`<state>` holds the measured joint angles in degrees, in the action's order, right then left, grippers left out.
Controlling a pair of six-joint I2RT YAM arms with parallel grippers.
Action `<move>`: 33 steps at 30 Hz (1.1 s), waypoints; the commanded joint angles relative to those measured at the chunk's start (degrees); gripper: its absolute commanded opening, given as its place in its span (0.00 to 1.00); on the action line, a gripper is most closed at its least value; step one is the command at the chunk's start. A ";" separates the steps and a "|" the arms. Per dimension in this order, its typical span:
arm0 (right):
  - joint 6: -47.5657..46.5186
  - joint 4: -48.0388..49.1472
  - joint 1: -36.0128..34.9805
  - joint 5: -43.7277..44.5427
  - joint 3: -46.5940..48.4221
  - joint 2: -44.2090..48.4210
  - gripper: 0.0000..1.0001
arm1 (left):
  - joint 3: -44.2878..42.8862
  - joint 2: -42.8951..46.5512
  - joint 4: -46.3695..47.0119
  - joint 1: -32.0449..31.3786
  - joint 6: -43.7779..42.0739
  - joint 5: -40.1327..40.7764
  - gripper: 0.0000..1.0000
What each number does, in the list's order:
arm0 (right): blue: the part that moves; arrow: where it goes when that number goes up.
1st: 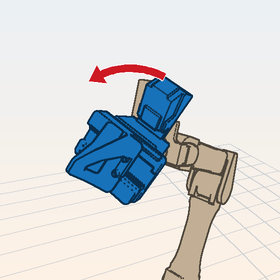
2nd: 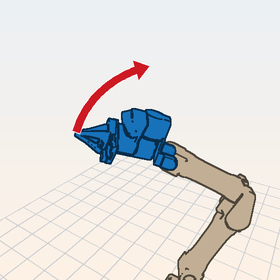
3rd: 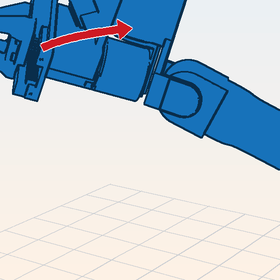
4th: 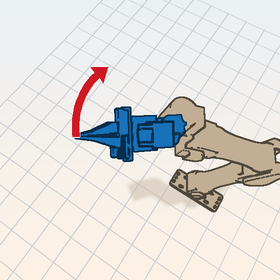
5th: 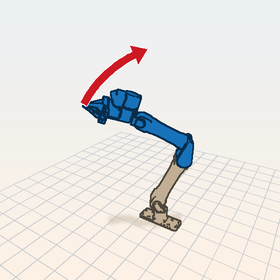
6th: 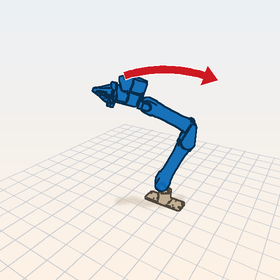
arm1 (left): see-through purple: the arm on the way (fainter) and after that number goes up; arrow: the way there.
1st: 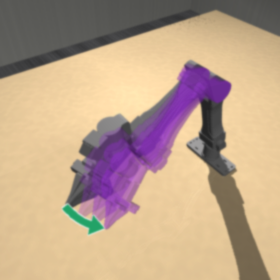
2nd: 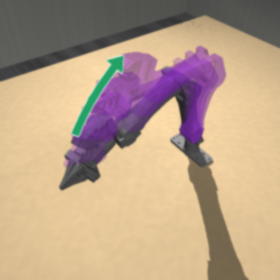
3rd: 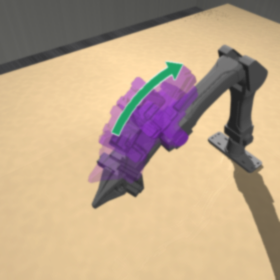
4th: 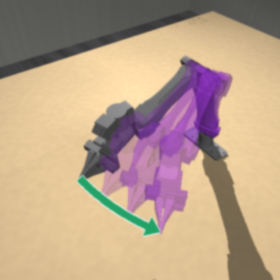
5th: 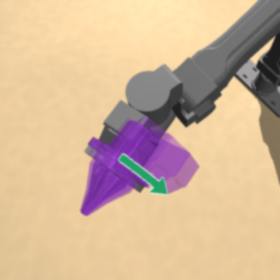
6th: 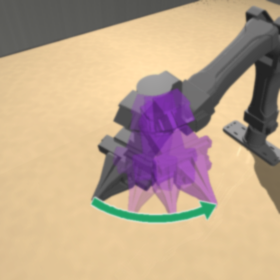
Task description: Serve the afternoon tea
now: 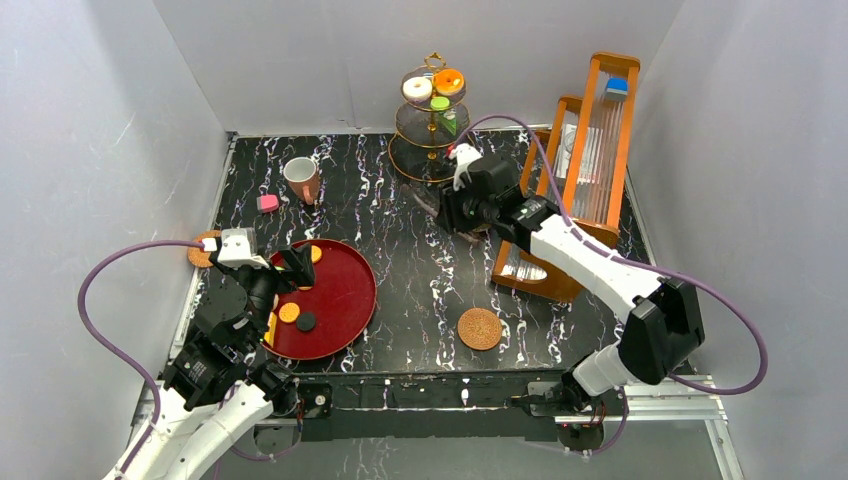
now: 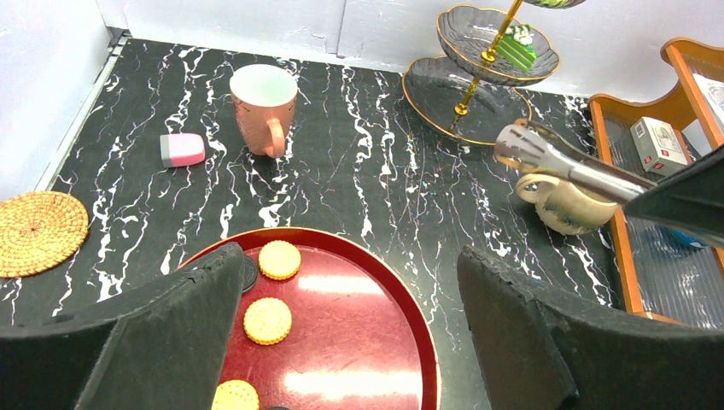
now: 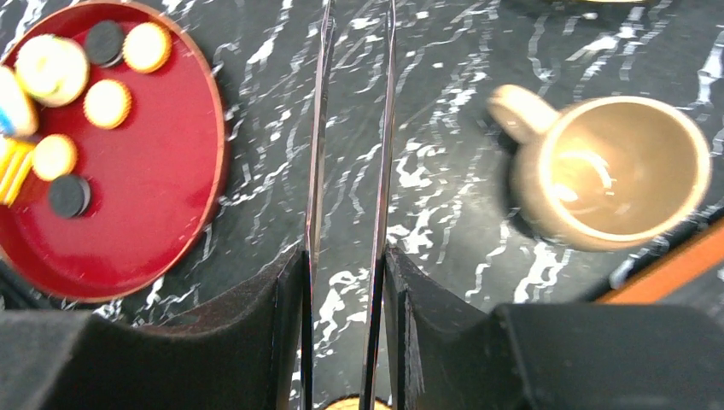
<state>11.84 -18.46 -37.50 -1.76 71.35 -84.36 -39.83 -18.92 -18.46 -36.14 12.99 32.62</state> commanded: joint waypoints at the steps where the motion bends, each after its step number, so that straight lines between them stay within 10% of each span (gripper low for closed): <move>1: -1.02 6.22 -4.84 -3.49 -2.51 4.08 0.45 | 0.12 -0.07 0.82 -0.25 -0.34 2.27 0.92; 33: -20.42 20.86 -27.84 -19.56 -3.64 -12.73 0.52 | 1.20 7.03 1.01 -0.25 0.36 8.62 0.92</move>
<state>-5.52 0.08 -64.47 -19.38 63.02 -95.79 -39.03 -12.78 -18.44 -36.14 13.06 38.85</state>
